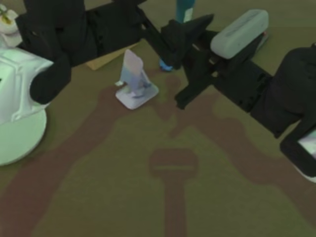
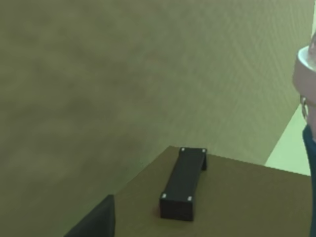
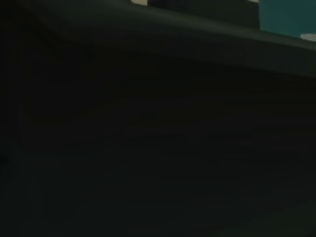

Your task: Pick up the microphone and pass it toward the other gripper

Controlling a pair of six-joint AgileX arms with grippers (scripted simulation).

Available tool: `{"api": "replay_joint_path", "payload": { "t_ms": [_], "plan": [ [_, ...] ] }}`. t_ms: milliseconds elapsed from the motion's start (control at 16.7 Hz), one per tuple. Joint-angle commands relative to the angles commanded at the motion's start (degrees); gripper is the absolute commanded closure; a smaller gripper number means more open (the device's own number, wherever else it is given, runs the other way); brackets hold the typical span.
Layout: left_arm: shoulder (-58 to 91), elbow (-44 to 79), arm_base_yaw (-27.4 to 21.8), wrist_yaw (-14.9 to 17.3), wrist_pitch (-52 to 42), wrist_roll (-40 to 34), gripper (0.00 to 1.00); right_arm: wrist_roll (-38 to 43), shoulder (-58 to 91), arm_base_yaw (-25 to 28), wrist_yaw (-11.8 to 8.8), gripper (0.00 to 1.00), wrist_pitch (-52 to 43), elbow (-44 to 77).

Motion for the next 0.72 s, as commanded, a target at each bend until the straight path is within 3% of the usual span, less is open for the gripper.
{"api": "replay_joint_path", "payload": {
  "t_ms": [60, 720],
  "plan": [
    [0.00, 0.00, 0.00, 0.00, 0.00, 0.00, 0.00, 0.00, 0.00, 0.00, 0.00, 1.00, 0.00, 0.00],
    [0.00, 0.00, 0.00, 0.00, 0.00, 0.00, 0.83, 0.00, 0.00, 0.00, 0.00, 1.00, 0.00, 0.00]
  ]
}}
